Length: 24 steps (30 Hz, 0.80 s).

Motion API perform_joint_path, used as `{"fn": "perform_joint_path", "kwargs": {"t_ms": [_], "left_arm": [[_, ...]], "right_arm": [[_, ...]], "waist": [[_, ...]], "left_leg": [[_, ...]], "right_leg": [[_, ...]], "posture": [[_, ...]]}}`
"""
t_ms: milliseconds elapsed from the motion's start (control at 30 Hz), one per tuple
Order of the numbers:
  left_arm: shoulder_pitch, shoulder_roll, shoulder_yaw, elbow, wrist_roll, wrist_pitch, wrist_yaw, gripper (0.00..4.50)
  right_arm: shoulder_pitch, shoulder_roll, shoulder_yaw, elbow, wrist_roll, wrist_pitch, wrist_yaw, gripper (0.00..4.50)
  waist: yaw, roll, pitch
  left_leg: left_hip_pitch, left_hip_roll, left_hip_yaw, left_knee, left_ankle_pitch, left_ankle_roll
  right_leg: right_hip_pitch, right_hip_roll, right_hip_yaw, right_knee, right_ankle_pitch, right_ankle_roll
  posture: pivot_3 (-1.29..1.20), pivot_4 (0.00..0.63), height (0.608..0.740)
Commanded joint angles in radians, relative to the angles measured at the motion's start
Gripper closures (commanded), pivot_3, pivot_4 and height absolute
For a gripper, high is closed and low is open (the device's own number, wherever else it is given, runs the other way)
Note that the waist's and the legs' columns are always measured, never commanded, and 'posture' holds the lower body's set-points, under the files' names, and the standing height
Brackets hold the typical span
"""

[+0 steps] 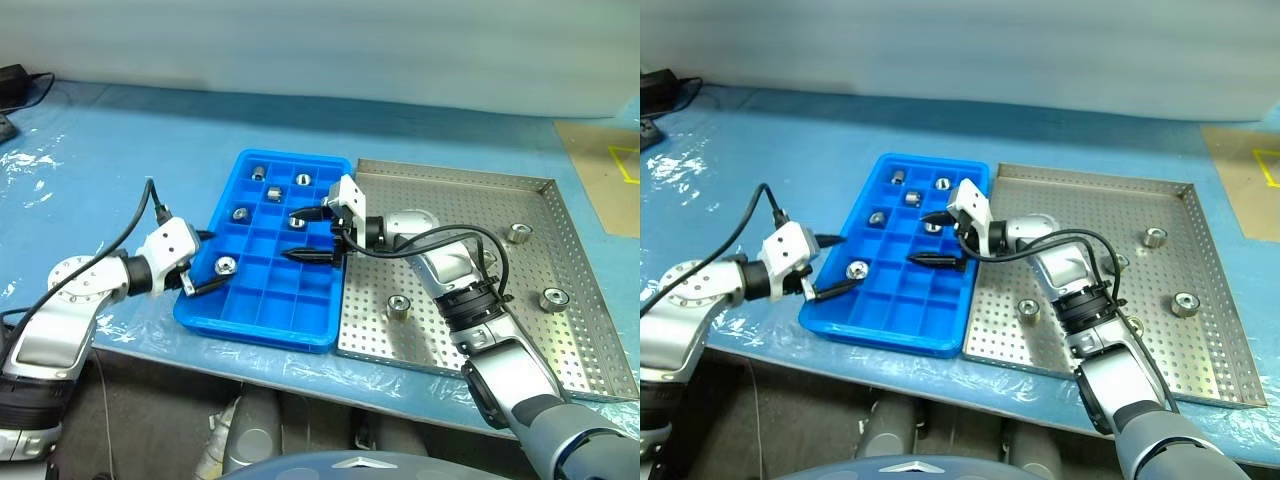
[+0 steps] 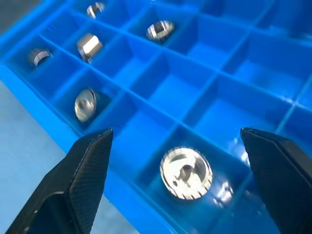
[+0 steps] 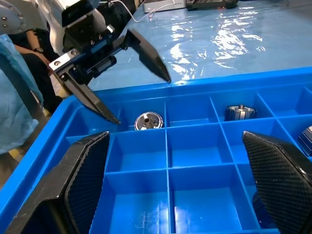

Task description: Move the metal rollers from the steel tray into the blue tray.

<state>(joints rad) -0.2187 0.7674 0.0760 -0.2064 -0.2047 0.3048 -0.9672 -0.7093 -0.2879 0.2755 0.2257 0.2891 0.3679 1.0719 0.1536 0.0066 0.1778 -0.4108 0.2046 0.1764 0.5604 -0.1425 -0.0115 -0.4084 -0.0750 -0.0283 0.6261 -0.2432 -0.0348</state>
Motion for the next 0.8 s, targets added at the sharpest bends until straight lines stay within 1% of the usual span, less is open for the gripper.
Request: {"fn": "perform_joint_path", "kwargs": {"t_ms": [33,100,167,300,367,467,567,700,767,800], "left_arm": [[-0.112,-0.060,-0.046,-0.015,-0.052,-0.001,-0.004,0.09],[-0.173,-0.105,-0.084,0.008,-0.061,-0.002,-0.015,0.09],[-0.241,-0.156,-0.137,0.072,-0.051,-0.023,-0.033,0.09],[-0.375,-0.253,-0.231,0.276,-0.007,-0.127,-0.087,0.09],[-0.433,-0.296,-0.281,0.392,0.036,-0.207,-0.112,0.09],[-0.514,-0.368,-0.340,0.541,0.053,-0.294,-0.198,0.09],[-0.566,-0.419,-0.365,0.642,0.054,-0.348,-0.265,0.09],[-0.645,-0.514,-0.413,0.812,0.074,-0.435,-0.370,0.09],[-0.669,-0.549,-0.426,0.868,0.076,-0.462,-0.430,0.09],[-0.676,-0.558,-0.427,0.884,0.077,-0.472,-0.448,0.09]], "right_arm": [[0.004,-0.016,-0.045,-0.057,0.007,-0.009,-0.022,0.00],[0.009,-0.029,-0.065,-0.073,0.011,0.001,-0.040,0.00],[0.030,-0.057,-0.091,-0.109,0.013,0.017,-0.063,0.00],[0.115,-0.146,-0.164,-0.231,0.016,0.073,-0.125,0.00],[0.157,-0.193,-0.228,-0.283,0.021,0.107,-0.176,0.00],[0.263,-0.260,-0.319,-0.409,0.036,0.167,-0.238,0.00],[0.351,-0.290,-0.373,-0.514,0.054,0.217,-0.284,0.00],[0.558,-0.290,-0.500,-0.733,0.095,0.318,-0.389,0.00],[0.652,-0.285,-0.541,-0.819,0.107,0.351,-0.431,0.00],[0.676,-0.286,-0.549,-0.842,0.112,0.360,-0.444,0.00]], "waist": [[-0.001,0.000,0.000],[-0.003,0.000,0.000],[-0.007,0.000,0.000],[-0.025,0.000,-0.001],[-0.037,0.000,-0.001],[-0.069,-0.001,-0.001],[-0.105,-0.001,-0.001],[-0.141,0.000,-0.001],[-0.159,0.000,-0.002],[-0.170,0.000,-0.002]], "left_leg": [[0.000,0.000,0.000,0.001,0.001,-0.001],[0.000,0.000,0.000,0.001,0.001,-0.002],[0.001,0.000,0.001,0.002,0.002,-0.002],[0.001,0.000,0.001,0.002,0.002,-0.003],[0.001,-0.001,0.001,0.002,0.002,-0.002],[0.001,-0.002,0.002,0.002,0.001,-0.001],[0.001,-0.002,0.003,0.003,0.001,0.000],[0.002,-0.003,0.003,0.003,-0.001,0.007],[0.003,-0.003,0.004,0.003,-0.002,0.010],[0.004,-0.003,0.004,0.003,-0.003,0.011]], "right_leg": [[0.000,0.000,0.000,0.000,0.000,0.000],[0.001,0.000,0.000,0.001,0.000,0.000],[0.001,0.000,0.001,0.001,0.001,0.000],[0.001,0.001,0.002,0.001,0.001,0.000],[0.002,0.001,0.002,0.001,0.001,0.000],[0.002,0.001,0.003,0.000,0.002,0.003],[0.002,0.002,0.004,-0.001,0.003,0.004],[0.003,0.003,0.004,-0.002,0.001,0.001],[0.003,0.002,0.006,-0.003,0.001,0.001],[0.005,0.002,0.006,-0.004,0.001,0.001]], "posture": [[0.16,0.150,0.740],[0.10,0.150,0.740],[0.02,0.150,0.740],[-0.08,0.150,0.740],[-0.18,0.150,0.740],[-0.31,0.150,0.740],[-0.41,0.150,0.740],[-0.55,0.150,0.740],[-0.60,0.150,0.740],[-0.60,0.150,0.740]]}}
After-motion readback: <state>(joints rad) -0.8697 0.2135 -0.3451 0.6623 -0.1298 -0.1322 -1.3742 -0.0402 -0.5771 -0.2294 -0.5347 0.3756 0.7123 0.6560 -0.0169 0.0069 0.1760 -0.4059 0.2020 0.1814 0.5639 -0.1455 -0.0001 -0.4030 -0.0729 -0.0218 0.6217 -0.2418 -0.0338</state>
